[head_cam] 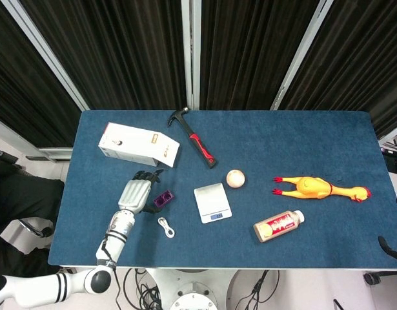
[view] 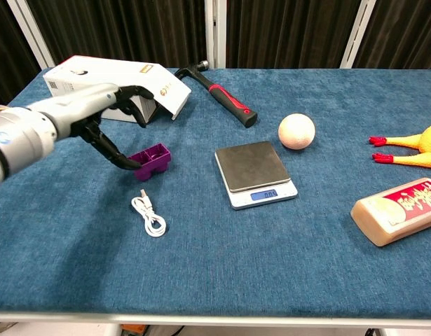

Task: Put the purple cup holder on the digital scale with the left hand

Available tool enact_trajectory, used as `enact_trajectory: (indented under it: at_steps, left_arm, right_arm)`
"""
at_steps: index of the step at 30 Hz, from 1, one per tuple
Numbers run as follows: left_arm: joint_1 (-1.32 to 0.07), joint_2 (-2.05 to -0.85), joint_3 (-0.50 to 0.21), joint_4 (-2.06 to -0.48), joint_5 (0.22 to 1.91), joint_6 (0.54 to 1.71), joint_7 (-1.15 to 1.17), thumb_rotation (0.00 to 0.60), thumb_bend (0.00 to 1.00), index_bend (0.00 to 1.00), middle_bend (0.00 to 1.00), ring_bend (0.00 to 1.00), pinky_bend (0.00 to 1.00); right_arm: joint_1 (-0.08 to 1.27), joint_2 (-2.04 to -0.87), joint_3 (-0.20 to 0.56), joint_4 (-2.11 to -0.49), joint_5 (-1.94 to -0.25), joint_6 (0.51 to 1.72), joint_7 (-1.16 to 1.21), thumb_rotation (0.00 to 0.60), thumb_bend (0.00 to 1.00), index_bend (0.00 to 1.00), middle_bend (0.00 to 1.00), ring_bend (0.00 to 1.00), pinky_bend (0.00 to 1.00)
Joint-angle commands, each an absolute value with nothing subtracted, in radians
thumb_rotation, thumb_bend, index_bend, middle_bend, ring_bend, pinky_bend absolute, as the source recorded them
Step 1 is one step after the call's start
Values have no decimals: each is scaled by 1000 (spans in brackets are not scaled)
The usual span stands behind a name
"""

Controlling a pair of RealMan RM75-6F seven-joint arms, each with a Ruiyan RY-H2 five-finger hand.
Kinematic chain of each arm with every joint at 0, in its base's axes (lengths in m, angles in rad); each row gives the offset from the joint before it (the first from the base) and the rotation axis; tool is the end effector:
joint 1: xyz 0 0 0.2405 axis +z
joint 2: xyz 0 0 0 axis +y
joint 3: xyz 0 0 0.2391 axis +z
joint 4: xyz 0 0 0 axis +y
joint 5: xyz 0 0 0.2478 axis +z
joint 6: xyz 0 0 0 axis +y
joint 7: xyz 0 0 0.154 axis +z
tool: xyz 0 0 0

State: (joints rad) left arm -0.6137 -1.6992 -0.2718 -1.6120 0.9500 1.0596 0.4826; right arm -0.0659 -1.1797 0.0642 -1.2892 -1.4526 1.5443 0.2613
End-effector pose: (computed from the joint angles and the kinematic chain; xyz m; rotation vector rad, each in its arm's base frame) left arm -0.1055 0.3101 -0.0808 -1.6612 -1.2473 -0.9827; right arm -0.3985 -0.1418 0.1555 1.1955 -0.9284 0.8255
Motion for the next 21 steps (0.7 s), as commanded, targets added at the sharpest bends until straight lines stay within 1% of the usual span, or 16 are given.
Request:
enact_trajectory:
  at_steps: [1, 7, 12, 16, 18, 21]
  left_arm:
    - [-628, -1720, -274, -1596, 917, 1059, 483, 600, 93, 102, 273, 147, 123]
    - [-650, -1750, -269, -1566, 897, 1065, 486, 600, 93, 109, 280, 150, 136]
    - [-662, -1772, -263, -1541, 889, 1086, 499, 600, 94, 161, 322, 206, 188]
    - [-669, -1788, -255, -1516, 873, 1098, 517, 600, 105, 230, 377, 278, 274]
    - [-673, -1792, -250, -1504, 862, 1096, 526, 600, 111, 251, 385, 290, 302]
    - [-675, -1797, -251, -1499, 846, 1096, 527, 600, 136, 295, 395, 317, 383]
  right_arm:
    - [-67, -1180, 65, -1287, -1449, 1543, 264, 600, 174, 0, 0, 0, 0]
    - [-68, -1179, 64, -1283, -1446, 1534, 269, 600, 173, 0, 0, 0, 0]
    - [-67, -1176, 65, -1282, -1444, 1527, 272, 600, 175, 0, 0, 0, 0]
    - [-66, -1174, 66, -1279, -1440, 1518, 277, 600, 180, 0, 0, 0, 0]
    - [-66, -1174, 66, -1278, -1438, 1514, 281, 600, 184, 0, 0, 0, 0]
    - [-66, -1173, 67, -1274, -1433, 1507, 287, 600, 199, 0, 0, 0, 0]
